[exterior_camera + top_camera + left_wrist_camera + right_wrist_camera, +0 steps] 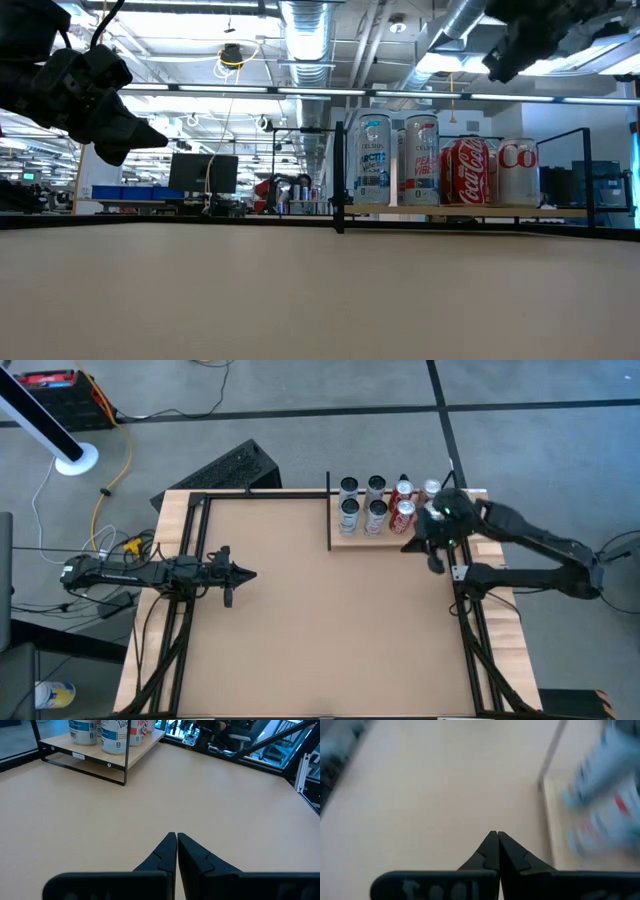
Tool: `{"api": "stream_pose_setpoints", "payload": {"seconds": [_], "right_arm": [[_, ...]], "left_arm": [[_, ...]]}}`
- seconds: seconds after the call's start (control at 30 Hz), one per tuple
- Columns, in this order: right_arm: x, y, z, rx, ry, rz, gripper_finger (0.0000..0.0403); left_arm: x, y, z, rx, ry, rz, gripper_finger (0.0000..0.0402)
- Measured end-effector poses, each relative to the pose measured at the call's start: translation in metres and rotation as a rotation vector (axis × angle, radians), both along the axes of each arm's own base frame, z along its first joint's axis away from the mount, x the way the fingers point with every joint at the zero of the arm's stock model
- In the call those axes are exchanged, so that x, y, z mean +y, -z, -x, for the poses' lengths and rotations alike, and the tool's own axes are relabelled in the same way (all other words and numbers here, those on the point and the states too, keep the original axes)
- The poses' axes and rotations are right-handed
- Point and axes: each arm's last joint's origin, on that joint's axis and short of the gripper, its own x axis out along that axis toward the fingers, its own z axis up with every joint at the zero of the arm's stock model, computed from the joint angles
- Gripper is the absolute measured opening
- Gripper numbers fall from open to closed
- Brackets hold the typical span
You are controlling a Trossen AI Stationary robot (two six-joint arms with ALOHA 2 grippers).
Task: Place canned beverage on shelf
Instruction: Return to Home Position
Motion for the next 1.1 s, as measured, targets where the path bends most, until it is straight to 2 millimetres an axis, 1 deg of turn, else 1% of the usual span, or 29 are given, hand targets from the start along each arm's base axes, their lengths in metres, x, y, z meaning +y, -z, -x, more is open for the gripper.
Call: {"api": "stream_pose_setpoints", "payload": {"seconds": [0.1,0.2,0.3,0.4,0.47,0.57,0.73,0.87,0.97,1.1], "right_arm": [[0.015,0.014,-0.005,-0.179,-0.039,0.002,0.0018],[0.028,0.034,-0.011,-0.348,-0.062,-0.013,0.0018],[0.040,0.058,-0.018,-0.513,-0.106,0.000,0.0020],[0.047,0.084,-0.022,-0.605,-0.112,0.048,0.0023],[0.049,0.097,-0.022,-0.637,-0.076,0.084,0.0024],[0.049,0.113,-0.019,-0.632,-0.021,0.111,0.0024],[0.049,0.130,-0.014,-0.630,-0.015,0.110,0.0025],[0.052,0.139,-0.008,-0.724,-0.014,0.088,0.0025],[0.054,0.150,-0.001,-0.784,-0.018,0.069,0.0024],[0.055,0.151,0.000,-0.768,-0.006,0.025,0.0022]], "left_arm": [[0.000,0.000,0.000,0.000,0.000,0.000,0.0000],[0.000,0.000,0.000,0.000,0.000,0.000,0.0000],[0.000,0.000,0.000,0.000,0.000,0.000,0.0000],[0.000,0.000,0.000,0.000,0.000,0.000,0.0000],[0.000,0.000,0.000,0.000,0.000,0.000,0.0000],[0.000,0.000,0.000,0.000,0.000,0.000,0.0000],[0.000,0.000,0.000,0.000,0.000,0.000,0.0000],[0.000,0.000,0.000,0.000,0.000,0.000,0.0000],[0.000,0.000,0.000,0.000,0.000,0.000,0.0000],[0.000,0.000,0.000,0.000,0.000,0.000,0.0000]]}}
